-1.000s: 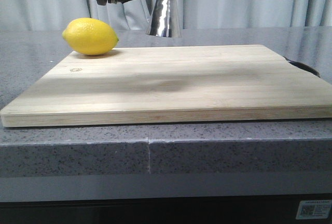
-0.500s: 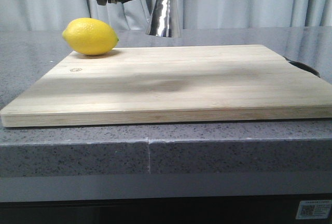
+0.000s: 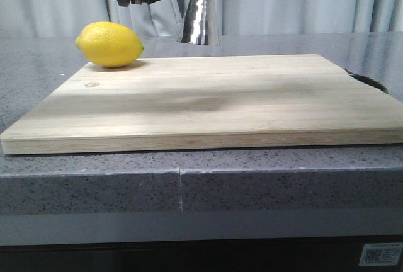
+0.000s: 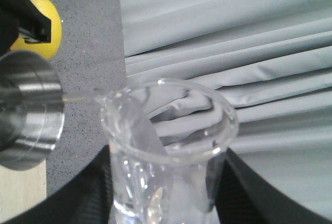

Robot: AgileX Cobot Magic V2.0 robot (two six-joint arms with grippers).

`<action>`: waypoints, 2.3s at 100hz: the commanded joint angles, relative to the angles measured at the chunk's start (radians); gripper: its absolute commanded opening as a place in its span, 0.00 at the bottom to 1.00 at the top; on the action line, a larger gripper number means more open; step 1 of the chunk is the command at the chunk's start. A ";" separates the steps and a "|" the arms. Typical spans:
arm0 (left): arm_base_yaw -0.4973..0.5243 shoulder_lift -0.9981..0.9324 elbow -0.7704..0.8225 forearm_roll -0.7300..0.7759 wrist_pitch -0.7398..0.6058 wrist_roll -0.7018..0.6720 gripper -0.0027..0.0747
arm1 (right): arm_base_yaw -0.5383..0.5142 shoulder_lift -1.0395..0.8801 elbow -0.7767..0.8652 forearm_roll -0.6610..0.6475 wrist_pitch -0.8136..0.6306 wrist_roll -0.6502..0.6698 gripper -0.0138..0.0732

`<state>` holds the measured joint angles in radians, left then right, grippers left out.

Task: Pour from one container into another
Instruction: 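Pour the clear liquid from the beaker into the jigger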

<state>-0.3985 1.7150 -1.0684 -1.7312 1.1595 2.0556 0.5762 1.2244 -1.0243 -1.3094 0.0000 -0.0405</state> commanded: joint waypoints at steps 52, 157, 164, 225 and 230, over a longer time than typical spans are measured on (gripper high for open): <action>-0.011 -0.051 -0.030 -0.070 0.111 -0.001 0.01 | 0.000 -0.020 -0.037 -0.075 -0.010 -0.004 0.44; -0.011 -0.051 -0.030 -0.070 0.111 -0.001 0.01 | 0.000 -0.020 -0.037 -0.182 -0.010 -0.004 0.44; -0.011 -0.051 -0.030 -0.070 0.111 -0.001 0.01 | 0.000 -0.020 -0.037 -0.184 -0.010 -0.004 0.44; -0.011 -0.051 -0.030 -0.070 0.111 -0.001 0.01 | 0.000 -0.020 -0.037 -0.182 -0.010 0.094 0.44; -0.011 -0.051 -0.030 -0.070 0.111 -0.001 0.01 | 0.000 -0.020 -0.037 -0.176 -0.012 0.127 0.44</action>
<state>-0.3985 1.7150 -1.0684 -1.7296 1.1595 2.0556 0.5762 1.2244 -1.0243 -1.4856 0.0000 0.0344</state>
